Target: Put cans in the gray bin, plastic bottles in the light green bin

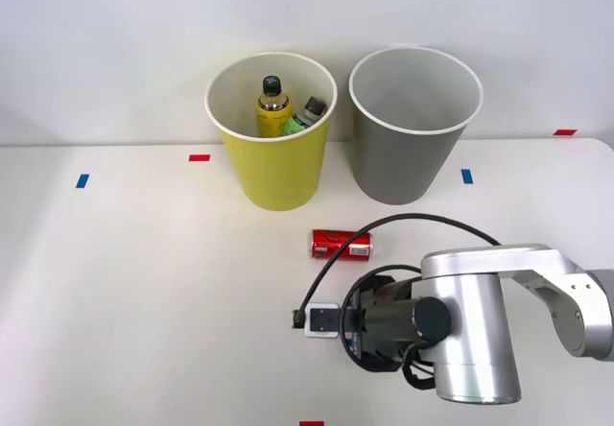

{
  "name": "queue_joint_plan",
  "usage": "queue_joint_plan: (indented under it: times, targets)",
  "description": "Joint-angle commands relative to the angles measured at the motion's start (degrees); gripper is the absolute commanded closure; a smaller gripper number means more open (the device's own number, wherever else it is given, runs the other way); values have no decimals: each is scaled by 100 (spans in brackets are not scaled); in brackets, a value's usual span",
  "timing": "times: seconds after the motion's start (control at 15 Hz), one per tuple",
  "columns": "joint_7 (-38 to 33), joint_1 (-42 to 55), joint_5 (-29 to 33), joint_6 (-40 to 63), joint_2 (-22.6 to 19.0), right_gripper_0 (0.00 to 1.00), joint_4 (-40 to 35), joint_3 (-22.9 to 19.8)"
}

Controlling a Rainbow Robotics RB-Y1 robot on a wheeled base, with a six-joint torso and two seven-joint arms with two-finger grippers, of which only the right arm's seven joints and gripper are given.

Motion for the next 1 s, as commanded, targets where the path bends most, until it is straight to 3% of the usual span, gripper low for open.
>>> queue_joint_plan:
  times: [0.07,0.27,0.47,0.6,1.0]
  targets:
    - [-54,37,155,-76,-136,100,-114,0]
    - [-494,178,374,-225,-426,100,-422,-150]
    - [-810,609,392,-225,-768,100,-923,-782]
    - [-845,969,392,-225,-874,100,-1134,-1336]
    - [-845,2683,392,-234,-865,100,-1793,-3656]
